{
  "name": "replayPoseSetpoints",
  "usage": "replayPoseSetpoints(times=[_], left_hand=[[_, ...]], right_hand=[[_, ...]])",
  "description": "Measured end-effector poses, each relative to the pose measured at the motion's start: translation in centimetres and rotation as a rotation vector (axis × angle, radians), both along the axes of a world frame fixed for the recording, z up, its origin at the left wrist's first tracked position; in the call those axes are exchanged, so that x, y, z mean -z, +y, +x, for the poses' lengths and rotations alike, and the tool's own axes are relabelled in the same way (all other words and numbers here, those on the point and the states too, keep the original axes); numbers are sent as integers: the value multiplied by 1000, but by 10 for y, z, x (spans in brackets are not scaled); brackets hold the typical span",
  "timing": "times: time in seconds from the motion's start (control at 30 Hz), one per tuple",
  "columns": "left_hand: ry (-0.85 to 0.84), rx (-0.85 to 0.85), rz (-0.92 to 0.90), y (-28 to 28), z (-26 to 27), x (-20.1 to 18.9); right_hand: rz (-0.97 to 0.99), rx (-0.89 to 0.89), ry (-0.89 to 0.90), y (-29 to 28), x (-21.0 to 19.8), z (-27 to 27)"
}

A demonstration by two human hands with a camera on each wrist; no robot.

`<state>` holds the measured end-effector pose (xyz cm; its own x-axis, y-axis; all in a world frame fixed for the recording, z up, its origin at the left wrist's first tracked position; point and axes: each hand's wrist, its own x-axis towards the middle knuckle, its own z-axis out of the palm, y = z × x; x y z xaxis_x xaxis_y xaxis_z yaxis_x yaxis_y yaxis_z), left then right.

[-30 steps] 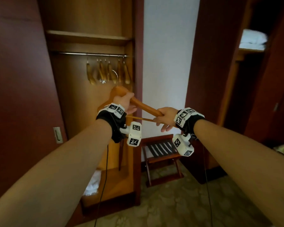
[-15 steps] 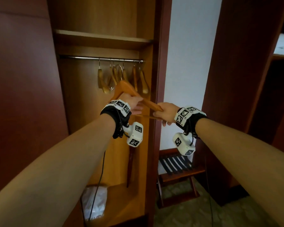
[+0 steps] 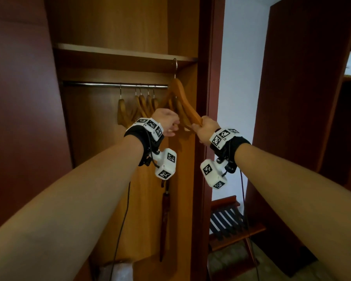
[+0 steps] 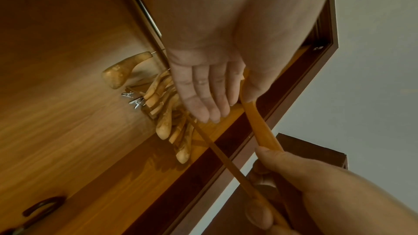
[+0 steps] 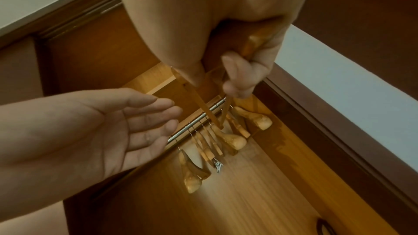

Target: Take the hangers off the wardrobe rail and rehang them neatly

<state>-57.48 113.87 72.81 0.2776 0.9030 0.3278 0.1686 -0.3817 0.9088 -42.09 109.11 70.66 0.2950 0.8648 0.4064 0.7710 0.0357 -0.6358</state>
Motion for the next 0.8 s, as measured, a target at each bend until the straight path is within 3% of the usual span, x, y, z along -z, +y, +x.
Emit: replayPoseSetpoints(times=[0.2,0.63,0.8], left_hand=[[57,-57,61,59,1,-8],[280,-276,210,179,35,-37],[518,-329,296,215,39,-36]], right_hand=[[-27,-1,126,59,-12,5],[-93,-58,114,201,-47,35],[-102,-107,163,251,-49,42]])
